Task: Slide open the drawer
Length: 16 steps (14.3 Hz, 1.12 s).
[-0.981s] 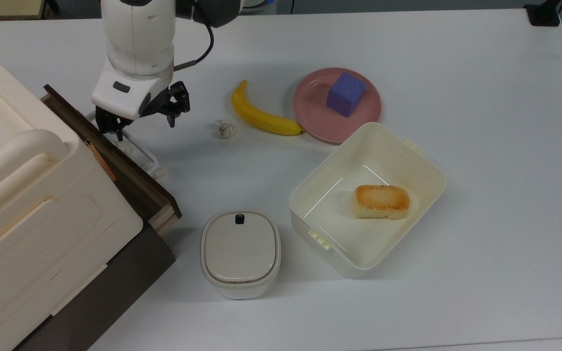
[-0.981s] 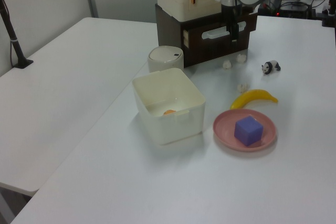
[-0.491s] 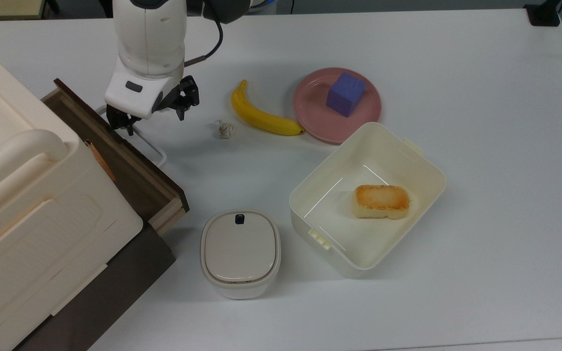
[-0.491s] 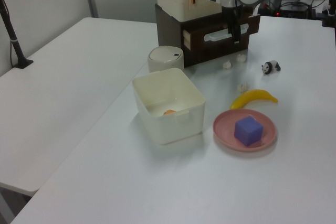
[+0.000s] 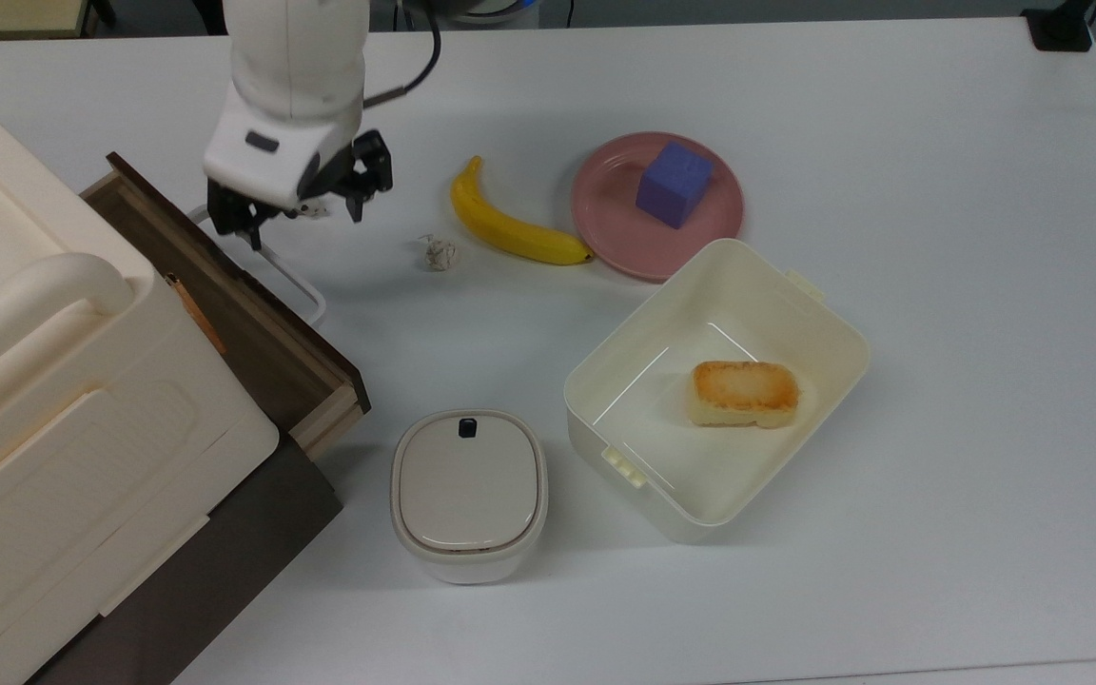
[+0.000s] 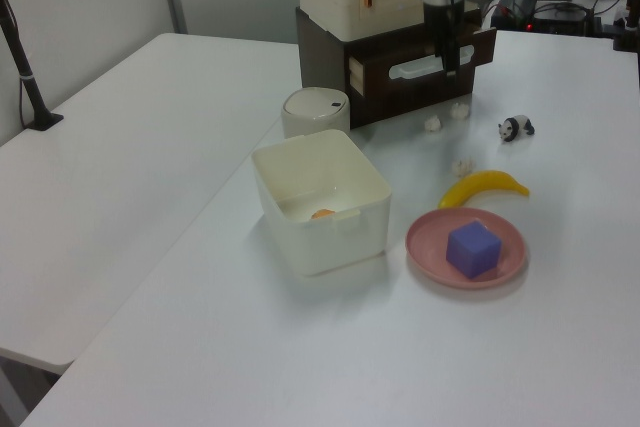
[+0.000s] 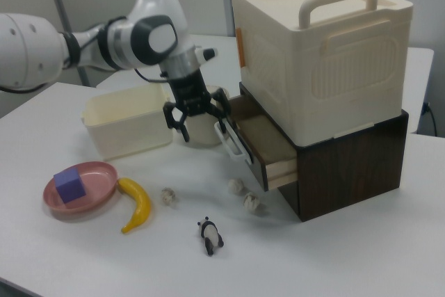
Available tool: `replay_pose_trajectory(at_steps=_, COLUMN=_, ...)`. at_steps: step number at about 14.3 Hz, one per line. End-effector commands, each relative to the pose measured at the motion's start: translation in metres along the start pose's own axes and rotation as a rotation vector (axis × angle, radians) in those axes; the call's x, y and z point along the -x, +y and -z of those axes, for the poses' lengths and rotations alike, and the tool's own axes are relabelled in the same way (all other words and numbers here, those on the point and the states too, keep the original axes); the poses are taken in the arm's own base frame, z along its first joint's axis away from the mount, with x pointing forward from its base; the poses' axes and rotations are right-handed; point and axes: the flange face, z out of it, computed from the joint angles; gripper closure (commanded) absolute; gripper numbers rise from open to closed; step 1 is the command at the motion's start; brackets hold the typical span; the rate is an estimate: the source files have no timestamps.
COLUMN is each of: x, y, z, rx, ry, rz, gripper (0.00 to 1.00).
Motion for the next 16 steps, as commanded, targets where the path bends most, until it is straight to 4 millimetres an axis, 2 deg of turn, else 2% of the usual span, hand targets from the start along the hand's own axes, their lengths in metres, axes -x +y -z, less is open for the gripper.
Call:
replay_pose_trajectory(at_steps=1, x=0.029, y=-0.016, z=0.057, rx=-0.072, ry=0.033, rz=-0.063, gripper=0.00)
replay_pose_trajectory(at_steps=5, x=0.055, y=-0.038, z=0.110, rx=-0.178, ry=0.065, rz=-0.233, gripper=0.00)
replay_pose_trajectory(at_steps=7, x=0.058, y=-0.047, z=0.129, rx=-0.175, ry=0.078, rz=-0.347, gripper=0.00)
replay_pose_trajectory(at_steps=8, x=0.054, y=-0.059, z=0.138, rx=-0.173, ry=0.084, rz=-0.375, gripper=0.00)
replay_pose_trajectory(at_steps=13, x=0.038, y=-0.099, z=0.154, rx=-0.193, ry=0.094, rz=-0.420, gripper=0.00)
replay_pose_trajectory(at_steps=16, x=0.033, y=-0.108, z=0.157, rx=-0.205, ry=0.092, rz=-0.494, gripper=0.00)
